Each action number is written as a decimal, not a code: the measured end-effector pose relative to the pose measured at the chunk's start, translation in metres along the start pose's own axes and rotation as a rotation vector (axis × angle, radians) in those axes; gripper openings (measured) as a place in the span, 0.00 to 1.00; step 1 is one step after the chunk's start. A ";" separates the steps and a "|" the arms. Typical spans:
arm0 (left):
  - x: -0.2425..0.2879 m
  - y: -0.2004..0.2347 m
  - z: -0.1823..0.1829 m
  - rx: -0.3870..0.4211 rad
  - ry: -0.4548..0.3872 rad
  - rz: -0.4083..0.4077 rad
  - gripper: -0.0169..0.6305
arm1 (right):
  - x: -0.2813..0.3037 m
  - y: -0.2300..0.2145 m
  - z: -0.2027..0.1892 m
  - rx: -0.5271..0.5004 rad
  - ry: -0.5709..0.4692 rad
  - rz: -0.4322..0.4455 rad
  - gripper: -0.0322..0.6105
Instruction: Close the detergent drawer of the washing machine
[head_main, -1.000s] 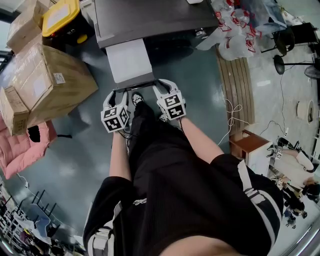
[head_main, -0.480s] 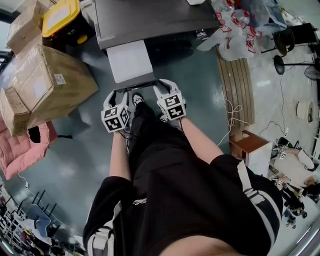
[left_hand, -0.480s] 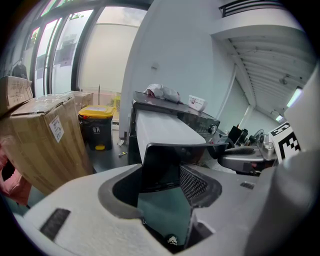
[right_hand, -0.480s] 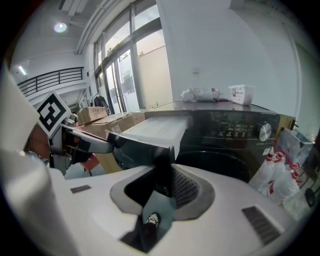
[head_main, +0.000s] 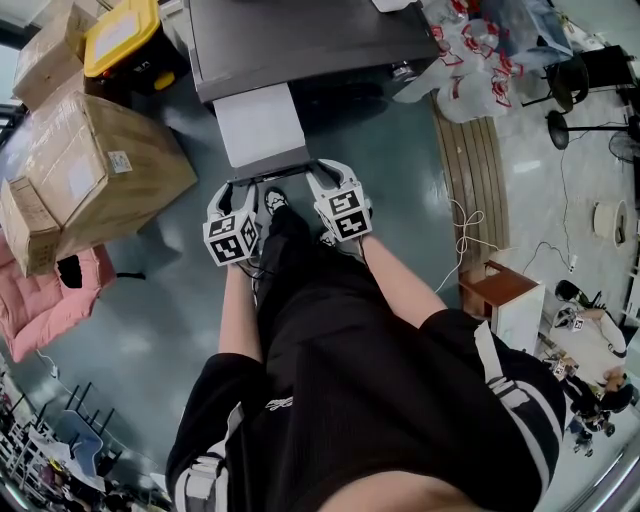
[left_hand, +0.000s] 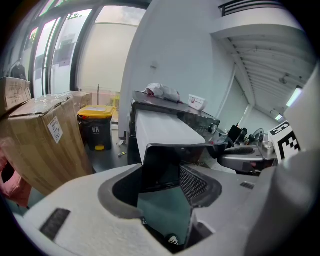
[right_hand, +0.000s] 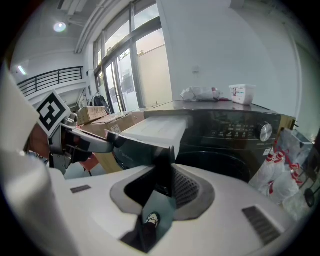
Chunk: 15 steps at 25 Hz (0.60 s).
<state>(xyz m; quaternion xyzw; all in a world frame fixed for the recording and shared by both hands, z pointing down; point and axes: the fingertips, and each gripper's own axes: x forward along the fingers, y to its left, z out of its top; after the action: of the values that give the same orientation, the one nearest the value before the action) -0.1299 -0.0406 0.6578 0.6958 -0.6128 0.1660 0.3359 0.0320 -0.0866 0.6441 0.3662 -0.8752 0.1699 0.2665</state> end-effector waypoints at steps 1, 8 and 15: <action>0.000 0.000 0.000 0.000 -0.001 -0.001 0.39 | 0.000 -0.001 0.000 -0.001 0.001 -0.003 0.20; 0.003 0.001 0.003 0.004 0.000 -0.005 0.39 | 0.003 -0.002 -0.001 0.007 0.013 -0.008 0.20; 0.006 0.003 0.003 0.005 0.007 -0.007 0.39 | 0.006 0.002 -0.004 0.015 0.040 0.008 0.20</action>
<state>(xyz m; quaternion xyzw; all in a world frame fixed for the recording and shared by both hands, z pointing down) -0.1322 -0.0471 0.6604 0.6983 -0.6088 0.1686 0.3368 0.0286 -0.0870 0.6507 0.3611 -0.8700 0.1847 0.2804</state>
